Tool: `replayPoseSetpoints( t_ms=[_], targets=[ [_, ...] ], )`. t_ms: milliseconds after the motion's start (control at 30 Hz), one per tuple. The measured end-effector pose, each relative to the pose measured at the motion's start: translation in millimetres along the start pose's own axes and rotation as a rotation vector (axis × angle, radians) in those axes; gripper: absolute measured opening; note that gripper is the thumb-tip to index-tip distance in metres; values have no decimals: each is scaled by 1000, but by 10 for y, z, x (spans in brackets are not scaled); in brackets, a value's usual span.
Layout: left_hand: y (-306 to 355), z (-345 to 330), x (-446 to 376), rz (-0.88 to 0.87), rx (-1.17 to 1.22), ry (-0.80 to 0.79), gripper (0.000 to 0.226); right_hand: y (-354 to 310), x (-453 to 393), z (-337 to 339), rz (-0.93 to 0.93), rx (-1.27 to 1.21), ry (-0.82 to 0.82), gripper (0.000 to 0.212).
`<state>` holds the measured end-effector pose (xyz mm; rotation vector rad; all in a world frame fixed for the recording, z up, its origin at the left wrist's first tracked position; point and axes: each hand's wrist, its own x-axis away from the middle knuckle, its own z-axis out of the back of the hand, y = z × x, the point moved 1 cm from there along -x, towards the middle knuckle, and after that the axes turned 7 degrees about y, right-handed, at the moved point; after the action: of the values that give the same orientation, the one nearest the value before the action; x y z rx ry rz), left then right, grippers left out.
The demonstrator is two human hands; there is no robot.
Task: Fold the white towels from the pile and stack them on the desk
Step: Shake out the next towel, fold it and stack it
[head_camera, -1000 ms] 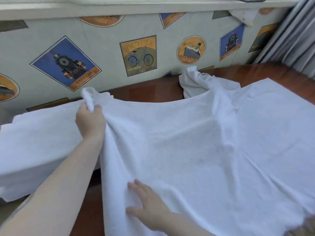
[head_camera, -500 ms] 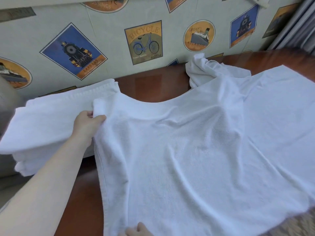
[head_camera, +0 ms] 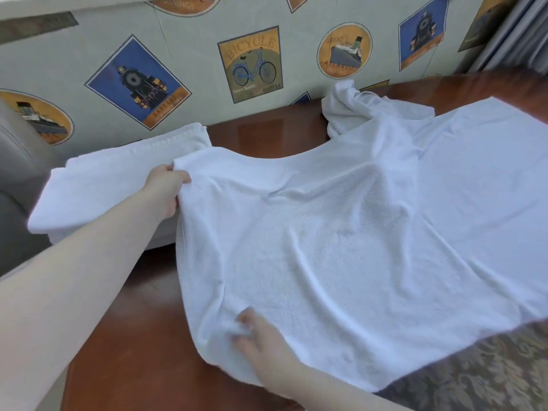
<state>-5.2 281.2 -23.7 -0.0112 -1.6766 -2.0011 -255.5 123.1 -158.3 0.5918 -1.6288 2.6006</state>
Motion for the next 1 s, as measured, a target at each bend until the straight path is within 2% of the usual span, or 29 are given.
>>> replayPoseSetpoints(
  t_ms=[67, 100, 133, 200, 233, 300, 333, 367, 433, 533, 600, 700, 767, 833, 900, 967, 1000],
  targets=[
    [3, 23, -27, -15, -44, 26, 25, -14, -91, 296, -157, -292, 342, 12],
    [-14, 29, -36, -11, -67, 37, 26, 40, -126, 393, -221, -373, 434, 13],
    [-23, 23, -47, -3, -85, 33, 27, 98, -138, 458, -307, -461, 470, 21],
    [-59, -1, -55, 37, -78, 16, 30, 155, -98, 482, -412, -578, 435, 66],
    [-52, -26, -61, 65, -60, 16, 32, 150, -93, 470, -400, -566, 439, 87],
    [-37, -92, -58, 107, -16, 22, 42, 159, -76, 433, -410, -371, 425, 114],
    [-28, -130, -53, 100, -3, 18, 46, 179, -75, 396, -402, -245, 410, 114],
    [-32, -171, -49, 71, -4, 14, 48, 194, -80, 364, -384, -139, 401, 105],
    [-66, -244, -39, -24, -87, -2, 45, 226, -110, 322, -361, -74, 448, 71],
    [-94, -266, -103, -96, -193, -8, 35, 143, -178, 355, -339, -262, 554, 39],
    [-40, -251, -182, -46, -123, -20, 30, 127, -272, 457, -339, -402, 603, 34],
    [15, -205, -328, 99, 18, -29, 37, 203, -355, 675, -454, -465, 680, 42],
    [22, -177, -389, 149, -128, -120, 44, 255, -323, 742, -530, -349, 587, 64],
    [66, -178, -427, 82, -458, -239, 43, 243, -270, 736, -484, -86, 417, 72],
    [169, -226, -406, 37, -705, -354, 35, 234, -252, 708, -453, 41, 349, 50],
    [311, -372, -319, 80, -737, -504, 23, 261, -236, 754, -522, -73, 398, 21],
    [392, -471, -269, 102, -694, -564, 21, 248, -222, 818, -570, -213, 425, 15]
  ],
)
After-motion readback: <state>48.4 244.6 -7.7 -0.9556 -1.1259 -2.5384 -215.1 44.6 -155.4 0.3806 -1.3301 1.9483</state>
